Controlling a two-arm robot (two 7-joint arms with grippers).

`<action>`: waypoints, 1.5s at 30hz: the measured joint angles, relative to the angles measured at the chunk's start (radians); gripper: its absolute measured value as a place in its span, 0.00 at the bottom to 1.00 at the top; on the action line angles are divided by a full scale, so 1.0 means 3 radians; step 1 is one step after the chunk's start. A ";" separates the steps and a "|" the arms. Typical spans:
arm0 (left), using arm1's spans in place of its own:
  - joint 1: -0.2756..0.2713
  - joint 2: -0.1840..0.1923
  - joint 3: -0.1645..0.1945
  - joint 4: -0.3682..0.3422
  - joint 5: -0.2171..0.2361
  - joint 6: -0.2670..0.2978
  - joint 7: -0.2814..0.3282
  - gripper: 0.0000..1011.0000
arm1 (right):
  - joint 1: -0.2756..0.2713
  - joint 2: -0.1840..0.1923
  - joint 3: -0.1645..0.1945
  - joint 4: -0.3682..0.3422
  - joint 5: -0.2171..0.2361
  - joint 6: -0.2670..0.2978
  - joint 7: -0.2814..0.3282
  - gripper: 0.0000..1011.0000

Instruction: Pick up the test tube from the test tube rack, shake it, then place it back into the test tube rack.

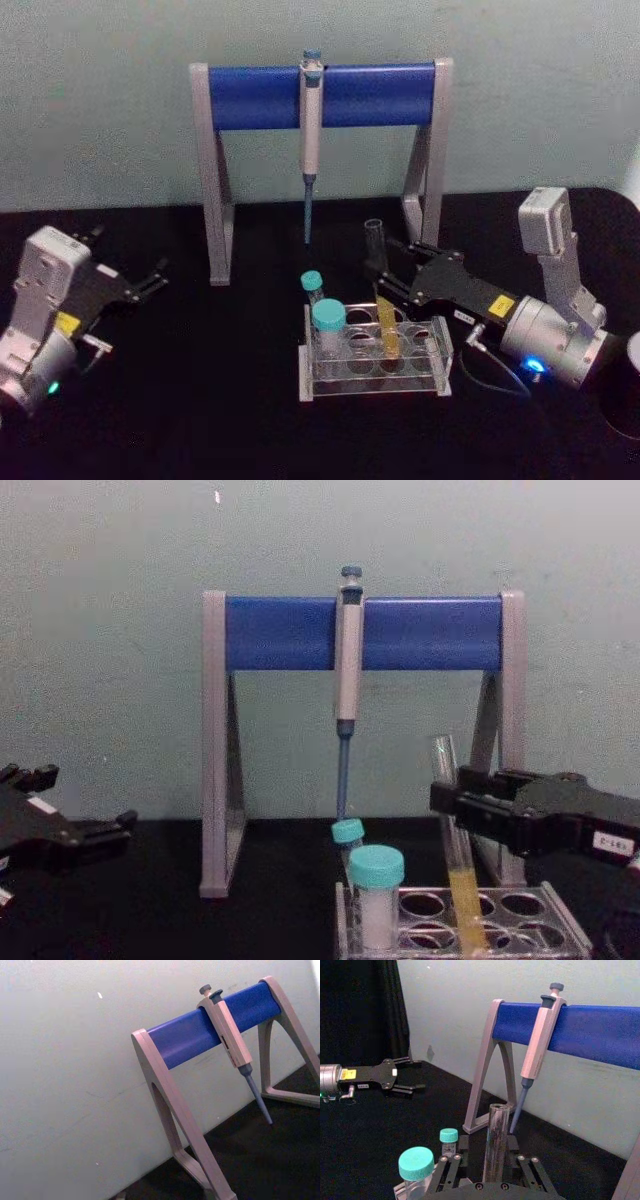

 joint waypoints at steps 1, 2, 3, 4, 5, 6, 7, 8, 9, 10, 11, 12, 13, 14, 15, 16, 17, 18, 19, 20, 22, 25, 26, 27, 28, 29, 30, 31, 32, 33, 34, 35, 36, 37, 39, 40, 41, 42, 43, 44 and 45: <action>0.0000 0.0000 0.0000 0.0000 0.0000 0.0000 0.0000 0.99 | 0.0000 0.0000 0.0000 0.0000 0.0000 0.0000 0.0000 0.50; 0.0000 0.0000 0.0000 0.0000 0.0000 0.0000 0.0000 0.99 | 0.0000 0.0000 0.0000 0.0000 0.0000 0.0000 0.0000 0.52; 0.0000 0.0000 0.0000 0.0000 0.0000 0.0000 0.0000 0.99 | 0.0000 0.0000 0.0001 0.0000 0.0001 0.0000 0.0000 0.53; 0.0000 0.0000 0.0000 0.0000 0.0000 0.0000 0.0000 0.99 | 0.0000 0.0000 0.0001 0.0000 0.0001 0.0000 0.0000 0.56; 0.0000 0.0000 0.0000 0.0000 0.0000 0.0000 0.0000 0.99 | 0.0000 0.0000 0.0001 0.0000 0.0001 0.0000 0.0000 0.62; 0.0000 0.0000 0.0000 0.0000 0.0000 0.0000 0.0000 0.99 | 0.0000 0.0000 0.0001 0.0000 0.0001 0.0000 0.0000 0.64; 0.0000 0.0000 0.0000 0.0000 0.0000 0.0000 0.0000 0.99 | 0.0000 0.0000 0.0001 0.0000 0.0002 0.0000 0.0000 0.67; 0.0000 0.0000 0.0000 0.0000 0.0000 0.0000 0.0000 0.99 | 0.0000 0.0000 0.0001 0.0000 0.0002 0.0000 0.0000 0.72; 0.0000 0.0000 0.0000 0.0000 0.0000 0.0000 0.0000 0.99 | 0.0000 0.0000 0.0001 0.0000 0.0002 0.0000 0.0000 0.73; 0.0000 0.0000 0.0000 0.0000 0.0000 0.0000 0.0000 0.99 | 0.0000 0.0000 0.0001 0.0000 0.0002 0.0000 0.0000 0.76; 0.0000 0.0000 0.0000 0.0000 0.0000 0.0000 0.0000 0.99 | 0.0000 0.0000 0.0001 0.0000 0.0003 -0.0001 0.0000 0.78; 0.0000 0.0000 0.0000 0.0000 0.0000 0.0000 0.0000 0.99 | 0.0000 0.0000 0.0001 0.0000 0.0003 -0.0001 0.0000 0.83; 0.0000 0.0000 0.0000 0.0000 0.0000 0.0000 0.0000 0.99 | 0.0000 0.0000 0.0001 0.0000 0.0003 0.0000 0.0000 0.85; 0.0000 0.0000 0.0000 0.0000 0.0000 0.0000 0.0000 0.99 | 0.0000 0.0000 0.0001 0.0000 0.0003 0.0000 0.0000 0.88; 0.0000 0.0000 0.0000 0.0000 0.0000 0.0000 0.0000 0.99 | 0.0000 0.0000 0.0001 0.0000 0.0003 -0.0001 0.0000 0.91; 0.0000 0.0000 0.0000 0.0000 0.0000 0.0000 0.0000 0.99 | 0.0000 0.0000 0.0001 0.0000 0.0003 0.0000 0.0000 0.93; 0.0000 0.0000 0.0000 0.0000 0.0000 0.0000 0.0000 0.99 | 0.0000 0.0000 0.0001 0.0000 0.0004 -0.0001 0.0000 0.96; 0.0000 0.0000 0.0000 0.0000 0.0000 0.0000 0.0000 0.99 | 0.0000 0.0000 0.0001 0.0000 0.0004 0.0000 0.0000 0.99; 0.0000 0.0000 0.0000 0.0000 0.0000 0.0000 0.0000 0.99 | 0.0000 0.0000 0.0001 0.0000 0.0004 0.0000 0.0000 0.99; 0.0000 0.0000 0.0000 0.0000 0.0000 0.0000 0.0000 0.99 | 0.0000 0.0000 0.0001 0.0000 0.0004 0.0000 0.0000 0.99; 0.0000 0.0000 0.0000 0.0000 0.0000 0.0000 0.0000 0.99 | 0.0000 0.0000 0.0001 0.0000 0.0004 -0.0001 0.0000 0.99; 0.0000 0.0000 0.0000 0.0000 0.0000 0.0000 0.0000 0.99 | -0.0002 0.0001 0.0001 0.0000 0.0001 -0.0004 -0.0001 0.99; 0.0000 0.0000 0.0000 0.0000 0.0000 0.0000 0.0000 0.99 | -0.0004 0.0001 0.0001 -0.0003 0.0000 -0.0008 -0.0001 0.99; 0.0000 0.0000 0.0000 0.0000 0.0000 0.0000 0.0000 0.99 | -0.0010 0.0004 0.0003 -0.0014 -0.0002 -0.0020 -0.0004 0.99; 0.0000 0.0000 0.0000 0.0000 0.0000 0.0000 0.0000 0.99 | -0.0014 0.0006 0.0005 -0.0020 -0.0004 -0.0027 -0.0007 0.99; 0.0000 0.0000 0.0000 0.0000 0.0000 0.0000 0.0000 0.99 | -0.0019 0.0007 0.0011 -0.0032 -0.0006 -0.0037 -0.0012 0.99; 0.0000 0.0000 0.0000 0.0000 0.0000 0.0000 0.0000 0.99 | -0.0034 0.0008 0.0030 -0.0060 -0.0007 -0.0062 -0.0029 0.99; 0.0000 0.0000 0.0000 0.0000 0.0000 0.0000 0.0000 0.99 | -0.0042 0.0008 0.0041 -0.0073 -0.0007 -0.0075 -0.0038 0.99; 0.0000 0.0000 0.0000 0.0000 0.0000 0.0000 0.0000 0.99 | -0.0051 0.0007 0.0052 -0.0087 -0.0007 -0.0087 -0.0046 0.99; 0.0000 0.0000 0.0000 0.0000 0.0000 0.0000 0.0000 0.99 | -0.0062 0.0005 0.0068 -0.0107 -0.0005 -0.0107 -0.0060 0.99; 0.0000 0.0000 0.0000 0.0000 0.0000 0.0000 0.0000 0.99 | -0.0091 -0.0003 0.0109 -0.0160 0.0006 -0.0157 -0.0091 0.99; 0.0000 0.0000 0.0000 0.0000 0.0000 0.0000 0.0000 0.99 | -0.0109 -0.0008 0.0133 -0.0186 0.0012 -0.0196 -0.0112 0.99; 0.0000 0.0000 0.0000 0.0000 0.0000 0.0000 0.0000 0.99 | -0.0155 -0.0030 0.0193 -0.0252 0.0024 -0.0281 -0.0167 0.99; 0.0000 0.0000 0.0000 0.0000 0.0000 0.0000 0.0000 0.99 | -0.0176 -0.0044 0.0223 -0.0282 0.0029 -0.0323 -0.0197 0.99; 0.0000 0.0000 0.0000 0.0000 0.0000 0.0000 0.0000 0.99 | -0.0220 -0.0078 0.0294 -0.0344 0.0029 -0.0402 -0.0278 0.99; 0.0000 0.0000 0.0000 0.0000 0.0000 0.0000 0.0000 0.99 | -0.0266 -0.0119 0.0363 -0.0410 0.0011 -0.0465 -0.0408 0.99; 0.0000 0.0000 0.0000 0.0000 0.0000 0.0000 0.0000 0.99 | -0.0287 -0.0140 0.0403 -0.0445 -0.0024 -0.0488 -0.0493 0.99; 0.0000 0.0000 0.0000 0.0000 0.0000 0.0000 0.0000 0.99 | -0.0321 -0.0175 0.0456 -0.0494 -0.0106 -0.0505 -0.0662 0.99; 0.0000 0.0000 0.0000 0.0000 0.0000 0.0000 0.0000 0.99 | -0.0321 -0.0175 0.0456 -0.0494 -0.0106 -0.0505 -0.0662 0.99; 0.0000 0.0000 0.0000 0.0000 0.0000 0.0000 0.0000 0.99 | -0.0353 -0.0213 0.0506 -0.0548 -0.0245 -0.0493 -0.0886 0.99; 0.0000 0.0000 0.0000 0.0000 0.0000 0.0000 0.0000 0.99 | -0.0364 -0.0229 0.0527 -0.0569 -0.0329 -0.0469 -0.0996 0.99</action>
